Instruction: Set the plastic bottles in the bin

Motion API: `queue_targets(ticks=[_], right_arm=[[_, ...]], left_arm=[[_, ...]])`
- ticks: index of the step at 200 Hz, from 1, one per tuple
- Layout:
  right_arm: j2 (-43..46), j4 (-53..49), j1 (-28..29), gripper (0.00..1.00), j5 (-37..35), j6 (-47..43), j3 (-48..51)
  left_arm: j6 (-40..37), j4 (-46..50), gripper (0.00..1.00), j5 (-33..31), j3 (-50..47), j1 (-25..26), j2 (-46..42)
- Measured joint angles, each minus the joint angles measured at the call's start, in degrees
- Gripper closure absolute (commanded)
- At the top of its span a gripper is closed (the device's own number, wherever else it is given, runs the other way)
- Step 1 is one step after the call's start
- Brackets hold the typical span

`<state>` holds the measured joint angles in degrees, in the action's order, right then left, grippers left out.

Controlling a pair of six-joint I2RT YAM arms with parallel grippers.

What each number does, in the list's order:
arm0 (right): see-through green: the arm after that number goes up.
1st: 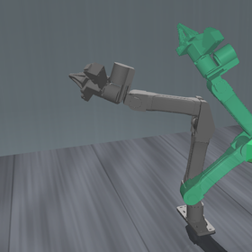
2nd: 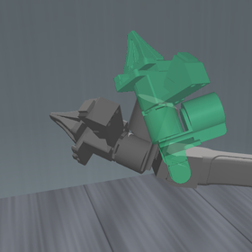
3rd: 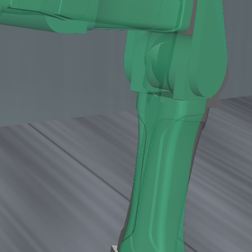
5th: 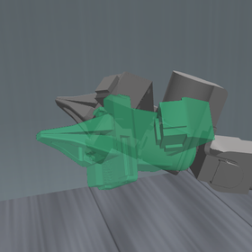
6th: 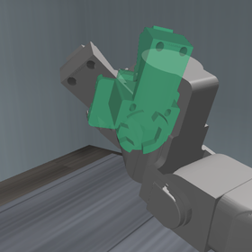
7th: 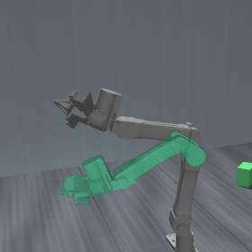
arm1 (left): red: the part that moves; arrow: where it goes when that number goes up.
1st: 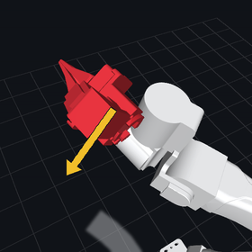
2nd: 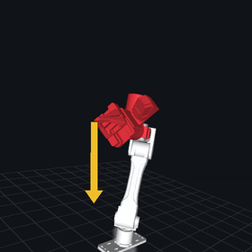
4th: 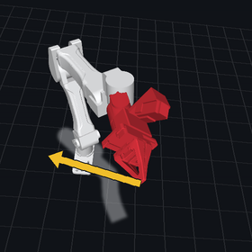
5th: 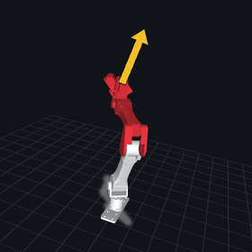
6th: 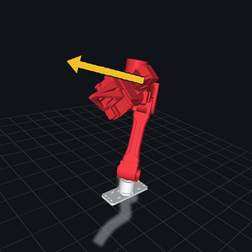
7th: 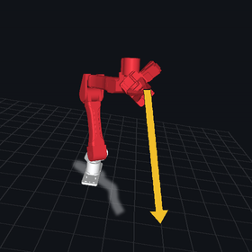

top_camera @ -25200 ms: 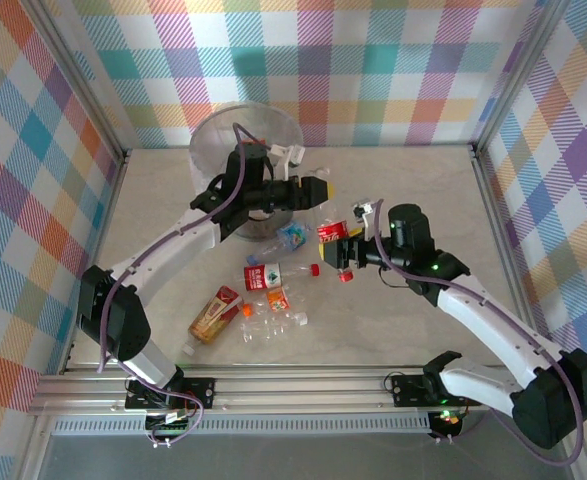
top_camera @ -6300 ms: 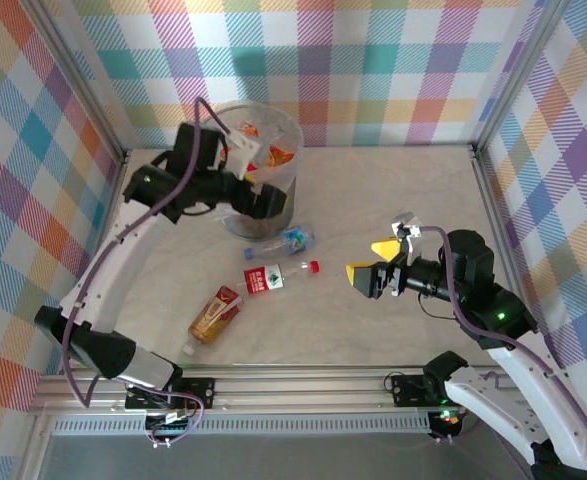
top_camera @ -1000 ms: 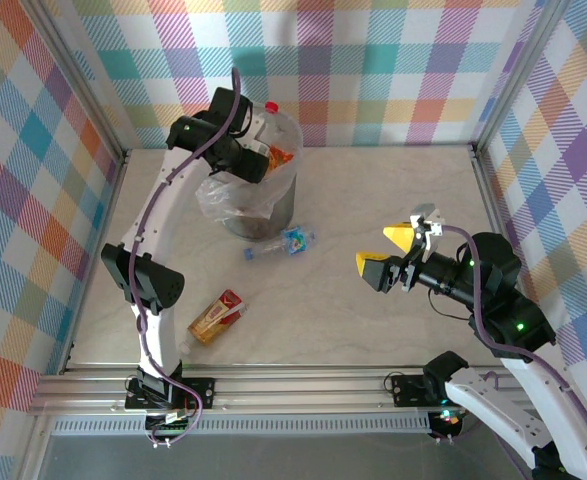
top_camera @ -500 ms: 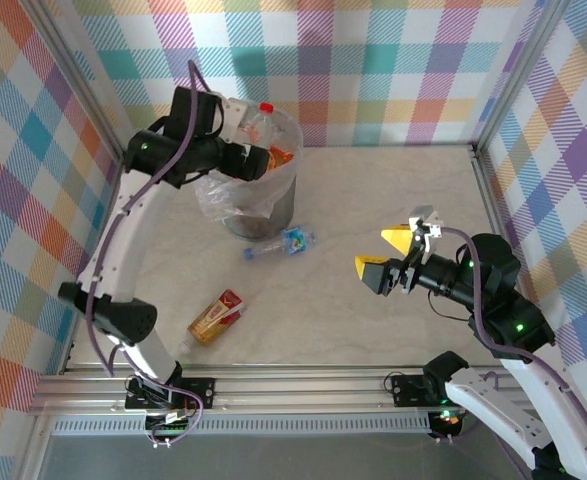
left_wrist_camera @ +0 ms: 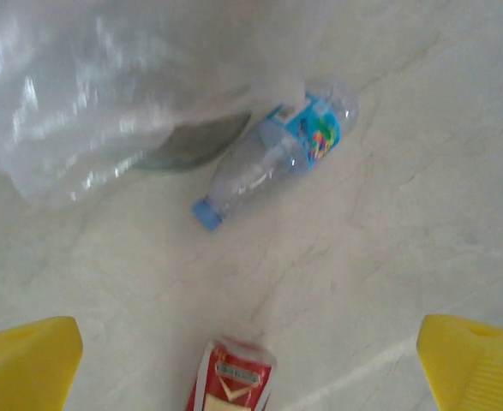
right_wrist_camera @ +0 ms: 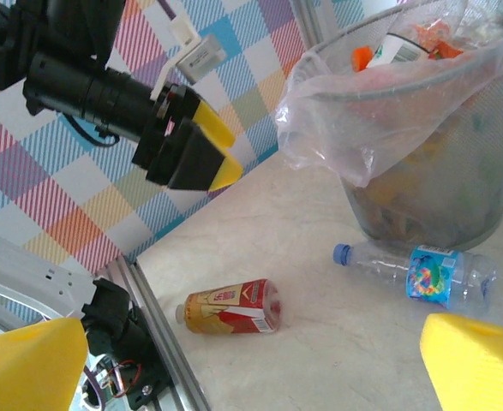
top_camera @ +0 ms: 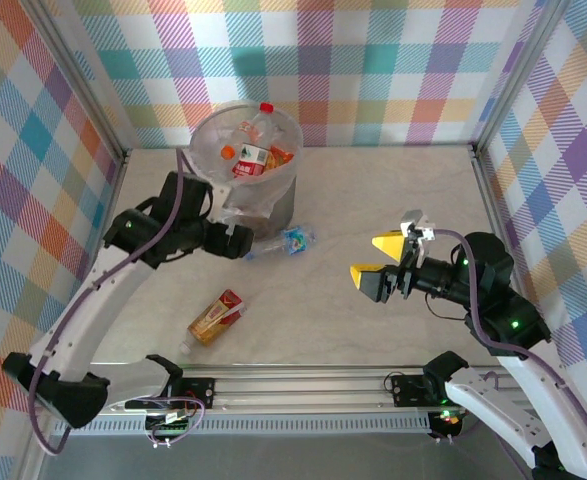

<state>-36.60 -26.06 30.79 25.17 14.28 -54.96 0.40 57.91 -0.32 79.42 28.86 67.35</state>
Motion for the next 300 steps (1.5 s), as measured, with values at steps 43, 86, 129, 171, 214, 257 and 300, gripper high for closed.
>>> queue_targets(ticks=[43,86,129,171,214,257,300], right_arm=[[-1.0,0.1,0.0,0.0,0.9,0.3,1.9],[-1.5,0.2,0.0,0.0,1.4,0.5,3.0],[-0.4,0.3,0.0,0.0,1.5,1.5,3.9],[1.1,0.3,0.0,0.0,1.5,1.7,4.6],[1.6,0.2,0.0,0.0,1.5,1.8,4.6],[2.0,-0.3,0.0,0.0,1.4,1.8,4.6],[3.3,-0.6,0.0,0.0,1.0,2.0,5.4]], left_arm=[[7.1,0.0,0.0,-5.3,-10.1,3.0,-4.0],[12.9,0.2,0.0,-6.8,-17.4,4.2,-3.5],[18.3,0.2,0.01,-7.9,-21.9,6.6,0.9],[20.9,-1.4,0.01,-8.2,-26.7,8.1,2.7],[21.8,-3.1,0.04,-7.7,-29.6,9.0,4.6],[23.0,-4.8,0.11,-7.6,-30.1,10.2,8.9],[24.1,-5.0,0.16,-9.6,-30.4,11.1,10.0]])
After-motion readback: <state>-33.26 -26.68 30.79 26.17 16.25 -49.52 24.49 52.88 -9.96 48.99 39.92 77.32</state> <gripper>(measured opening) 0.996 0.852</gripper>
